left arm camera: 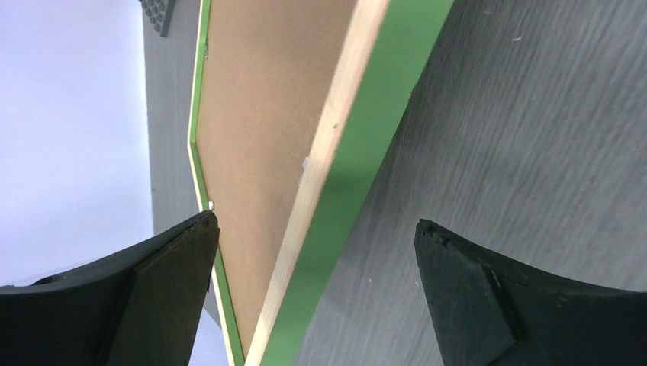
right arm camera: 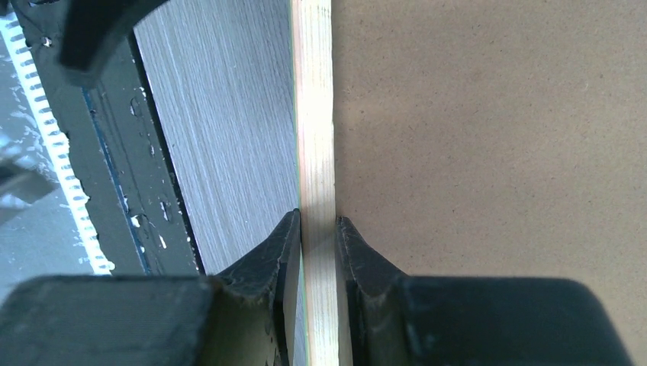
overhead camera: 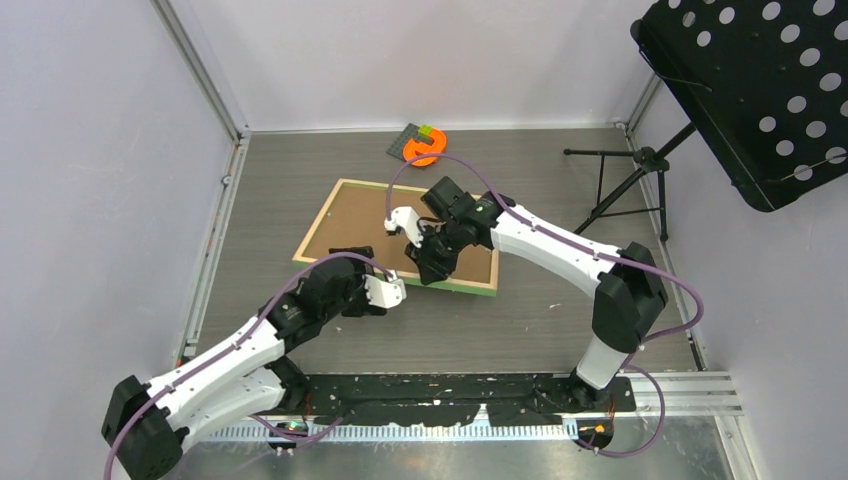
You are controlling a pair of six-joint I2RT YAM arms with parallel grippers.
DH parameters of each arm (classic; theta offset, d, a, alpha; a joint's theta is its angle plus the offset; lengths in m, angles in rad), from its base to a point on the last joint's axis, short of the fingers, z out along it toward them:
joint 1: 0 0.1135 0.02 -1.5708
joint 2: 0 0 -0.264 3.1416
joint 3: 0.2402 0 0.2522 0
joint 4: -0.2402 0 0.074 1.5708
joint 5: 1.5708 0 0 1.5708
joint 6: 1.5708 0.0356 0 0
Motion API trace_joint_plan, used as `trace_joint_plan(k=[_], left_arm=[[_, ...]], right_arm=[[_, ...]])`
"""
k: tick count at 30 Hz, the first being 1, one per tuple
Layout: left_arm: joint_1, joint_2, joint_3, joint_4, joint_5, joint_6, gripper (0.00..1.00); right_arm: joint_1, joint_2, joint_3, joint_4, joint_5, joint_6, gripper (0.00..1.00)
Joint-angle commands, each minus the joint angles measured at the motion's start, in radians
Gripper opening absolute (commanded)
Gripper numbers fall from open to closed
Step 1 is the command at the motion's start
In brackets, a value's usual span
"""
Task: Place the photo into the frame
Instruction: Turn over the photo frame at the center of the board.
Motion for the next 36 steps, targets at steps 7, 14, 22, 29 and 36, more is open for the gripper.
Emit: trace_joint_plan(k=[7,14,22,29,36], left_arm=[[-0.004,0.043,-0.103,0.363,-0.059,0.140,0.83],[-0.004,0.057,-0.096,0.353,-0.062,0.148,0.46],[-0.004,0.062,-0.047,0.288,-0.071,0.116,0.01],[-0.004,0.049,0.035,0.204,-0.099,0.086,0.00],[-0.004,0.092,0.237,-0.060,-0.067,0.071,0.00]], right_arm=[[-0.034,-0.068,0.027,0.020,-0.077,0.033,0.06],[-0.044,-0.083,0.019,0.020,-0.085,0.030,0.06],[-0.061,-0.104,0.029,0.010,-0.079,0.034,0.06],[-0.098,-0.153,0.085,-0.028,-0.038,0.047,0.57],[-0.100,-0.220,0.176,-0.106,0.030,-0.007,0.76]])
